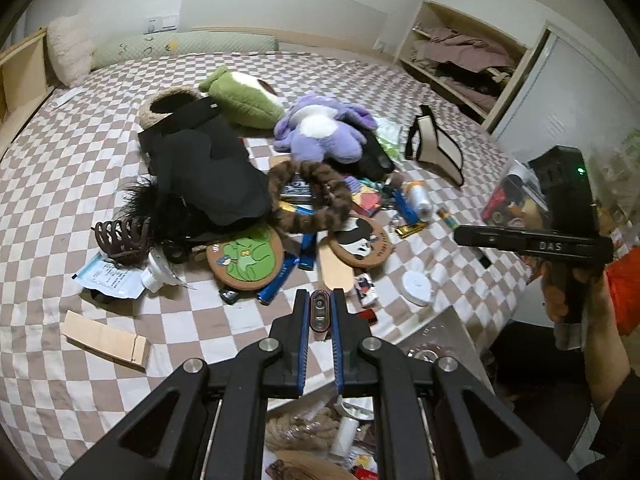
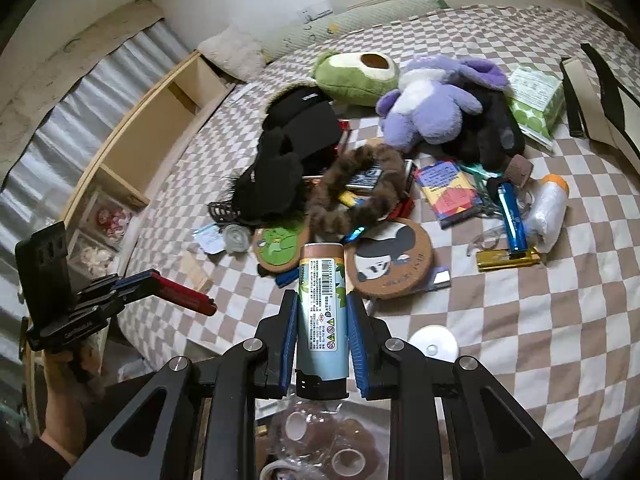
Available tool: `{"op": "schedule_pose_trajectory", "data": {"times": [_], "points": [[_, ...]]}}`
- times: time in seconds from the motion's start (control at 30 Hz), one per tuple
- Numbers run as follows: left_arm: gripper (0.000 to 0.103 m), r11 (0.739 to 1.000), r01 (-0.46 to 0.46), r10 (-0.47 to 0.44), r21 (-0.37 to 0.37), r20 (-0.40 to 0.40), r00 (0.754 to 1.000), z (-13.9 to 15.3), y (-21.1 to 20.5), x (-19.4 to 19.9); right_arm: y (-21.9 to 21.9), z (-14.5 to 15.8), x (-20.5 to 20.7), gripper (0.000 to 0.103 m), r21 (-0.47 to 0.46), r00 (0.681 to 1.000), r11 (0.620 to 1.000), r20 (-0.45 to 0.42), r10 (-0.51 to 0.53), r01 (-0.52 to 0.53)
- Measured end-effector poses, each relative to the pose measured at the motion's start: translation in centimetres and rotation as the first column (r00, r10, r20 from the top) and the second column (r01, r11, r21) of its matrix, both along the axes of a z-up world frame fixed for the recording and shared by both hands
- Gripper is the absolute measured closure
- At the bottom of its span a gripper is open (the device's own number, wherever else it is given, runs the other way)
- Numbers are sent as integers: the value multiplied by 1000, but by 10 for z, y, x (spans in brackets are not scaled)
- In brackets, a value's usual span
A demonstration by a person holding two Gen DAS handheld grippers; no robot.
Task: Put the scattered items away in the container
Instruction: 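Carry the red lighter and green-labelled can over the white box with both tools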
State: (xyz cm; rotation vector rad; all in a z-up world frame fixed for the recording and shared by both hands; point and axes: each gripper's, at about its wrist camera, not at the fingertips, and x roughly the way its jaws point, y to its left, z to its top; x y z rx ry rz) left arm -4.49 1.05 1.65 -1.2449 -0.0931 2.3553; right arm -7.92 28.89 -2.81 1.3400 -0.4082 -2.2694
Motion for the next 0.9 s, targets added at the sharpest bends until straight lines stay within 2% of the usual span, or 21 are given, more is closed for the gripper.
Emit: {"op": "schedule_pose_trajectory", "data": {"times": [0.3,0.9], "points": [[93,998,49,-49,26,-10,999,9,0,23,-21,7,17,78,-25,996,996,-17,82,-82],[93,983,186,-186,10,77,980,-15,9,65,-70,-17,38,78,-22,972,974,58,228,-227]]}}
